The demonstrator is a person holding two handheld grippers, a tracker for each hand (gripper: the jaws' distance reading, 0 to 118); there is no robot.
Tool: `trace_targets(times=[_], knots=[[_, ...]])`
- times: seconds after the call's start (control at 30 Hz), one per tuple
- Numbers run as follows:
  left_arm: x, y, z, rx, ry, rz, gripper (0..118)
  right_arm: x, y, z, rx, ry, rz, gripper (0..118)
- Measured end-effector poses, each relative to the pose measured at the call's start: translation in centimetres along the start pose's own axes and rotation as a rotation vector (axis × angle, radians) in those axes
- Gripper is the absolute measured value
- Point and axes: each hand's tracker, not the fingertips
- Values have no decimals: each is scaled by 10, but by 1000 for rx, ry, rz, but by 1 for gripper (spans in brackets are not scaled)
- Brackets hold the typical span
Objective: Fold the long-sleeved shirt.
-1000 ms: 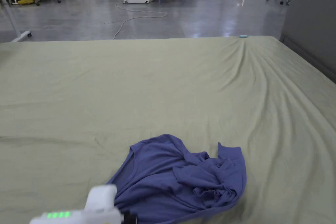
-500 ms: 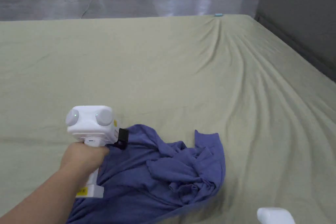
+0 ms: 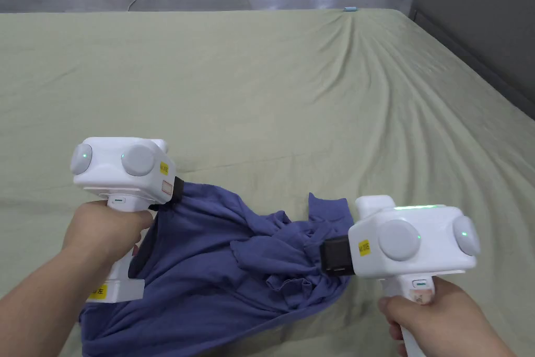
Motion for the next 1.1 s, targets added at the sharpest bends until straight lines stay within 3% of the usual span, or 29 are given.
trace_targets(times=[0.07, 0.1, 0.23, 0.3, 0.47, 0.73, 0.83, 0.9, 1.1], knots=[[0, -3, 0, -2, -6, 6, 0, -8, 1, -13, -42, 19, 62, 33], [-3, -3, 0, -5, -14, 17, 0, -11, 1, -17, -60, 64, 60, 19], [-11, -6, 3, -5, -43, 64, 0, -5, -4, -1, -8, 51, 80, 4], [-16, -9, 14, 5, -70, 104, 0, 13, -6, 19, 63, 96, 11, 3], [-33, -9, 86, 140, -177, 205, 0, 43, -10, 98, 234, 165, -51, 3], [-64, -4, 254, 446, -237, 275, 0, 86, 18, 231, 512, 74, -67, 3], [-77, 9, 305, 539, -152, 268, 0, 93, 51, 269, 562, -18, -45, 3], [-95, 22, 330, 570, -135, 336, 0, 101, 80, 289, 579, -58, -86, 3], [-136, 93, 370, 554, -91, 421, 0, 106, 205, 323, 482, -50, -104, 3]])
